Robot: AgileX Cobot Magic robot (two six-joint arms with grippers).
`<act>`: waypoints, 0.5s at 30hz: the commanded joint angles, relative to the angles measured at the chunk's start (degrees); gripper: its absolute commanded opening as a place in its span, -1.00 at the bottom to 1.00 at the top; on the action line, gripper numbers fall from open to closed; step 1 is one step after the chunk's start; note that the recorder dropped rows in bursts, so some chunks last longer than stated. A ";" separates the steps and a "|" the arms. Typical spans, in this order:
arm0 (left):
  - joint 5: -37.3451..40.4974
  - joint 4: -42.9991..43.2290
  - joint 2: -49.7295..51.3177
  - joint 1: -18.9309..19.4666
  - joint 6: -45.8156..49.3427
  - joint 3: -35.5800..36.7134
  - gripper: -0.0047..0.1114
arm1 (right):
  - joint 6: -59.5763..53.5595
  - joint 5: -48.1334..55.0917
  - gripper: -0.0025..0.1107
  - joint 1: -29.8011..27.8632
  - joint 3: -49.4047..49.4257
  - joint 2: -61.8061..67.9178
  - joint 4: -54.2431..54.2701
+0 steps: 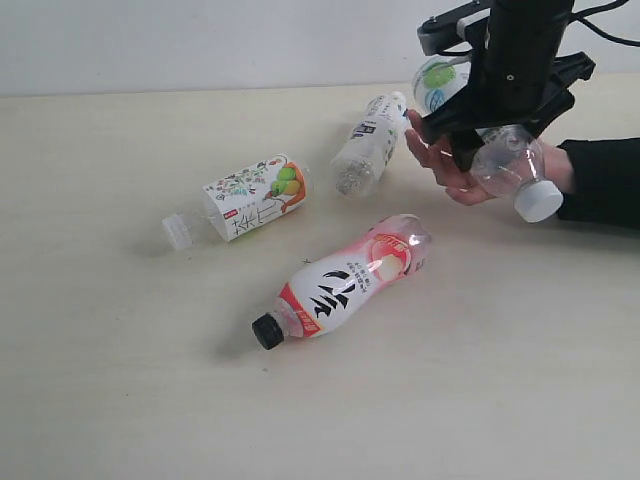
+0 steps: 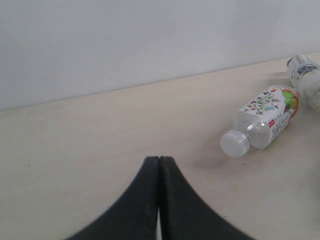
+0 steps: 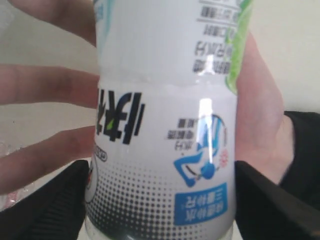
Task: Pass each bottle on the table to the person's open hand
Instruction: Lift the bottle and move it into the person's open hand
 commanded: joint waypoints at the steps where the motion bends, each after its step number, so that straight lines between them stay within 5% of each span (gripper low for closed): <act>1: -0.29 -0.32 -0.37 -0.37 -0.10 0.04 -0.91 | 0.35 0.66 -0.67 -0.01 -0.70 -0.01 -0.30; 9: -0.29 -0.32 -0.37 -0.37 -0.10 0.04 -0.91 | 0.45 0.99 0.20 -0.01 -0.70 -0.01 -0.18; 15: -0.29 -0.32 -0.37 -0.37 -0.10 0.04 -0.91 | 0.32 0.99 0.60 -0.01 -0.70 -0.01 -0.18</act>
